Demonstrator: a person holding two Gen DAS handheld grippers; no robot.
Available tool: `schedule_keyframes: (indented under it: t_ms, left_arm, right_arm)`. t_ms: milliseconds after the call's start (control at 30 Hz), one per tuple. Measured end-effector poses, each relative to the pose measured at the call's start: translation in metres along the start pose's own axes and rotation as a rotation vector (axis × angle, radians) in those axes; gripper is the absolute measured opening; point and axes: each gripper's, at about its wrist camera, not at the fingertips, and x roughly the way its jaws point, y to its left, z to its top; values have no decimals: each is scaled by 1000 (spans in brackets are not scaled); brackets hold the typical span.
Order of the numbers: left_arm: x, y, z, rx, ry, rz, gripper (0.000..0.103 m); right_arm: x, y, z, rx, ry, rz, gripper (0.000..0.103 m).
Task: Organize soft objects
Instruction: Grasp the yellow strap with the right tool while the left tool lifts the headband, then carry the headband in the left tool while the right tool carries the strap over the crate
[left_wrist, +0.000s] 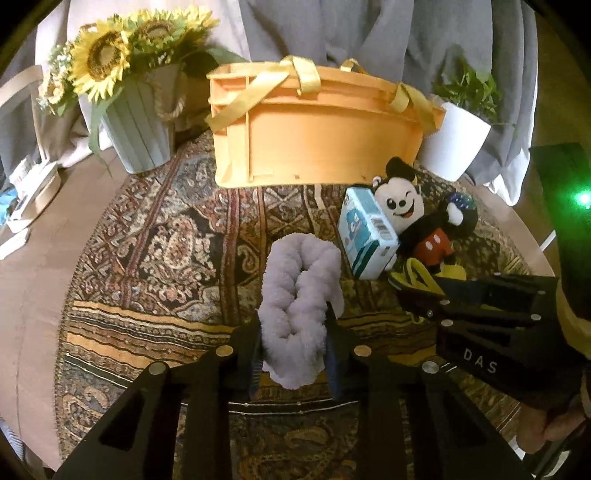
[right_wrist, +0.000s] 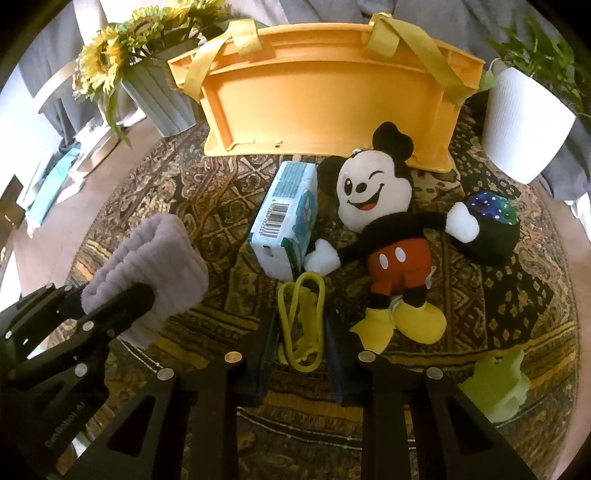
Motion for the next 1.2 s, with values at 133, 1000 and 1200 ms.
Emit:
schedule_keyframes:
  t_ms: [133, 1000, 1200]
  left_arm:
    - [-10, -3, 3, 5, -36, 17, 28]
    - [-73, -17, 69, 1, -284, 21, 28]
    - [-82, -23, 88, 3, -337, 16, 28]
  right_arm:
    - [-12, 0, 1, 5, -30, -2, 26]
    - [-106, -10, 53, 32, -328, 14, 26]
    - [-121, -17, 64, 44, -383, 15, 26]
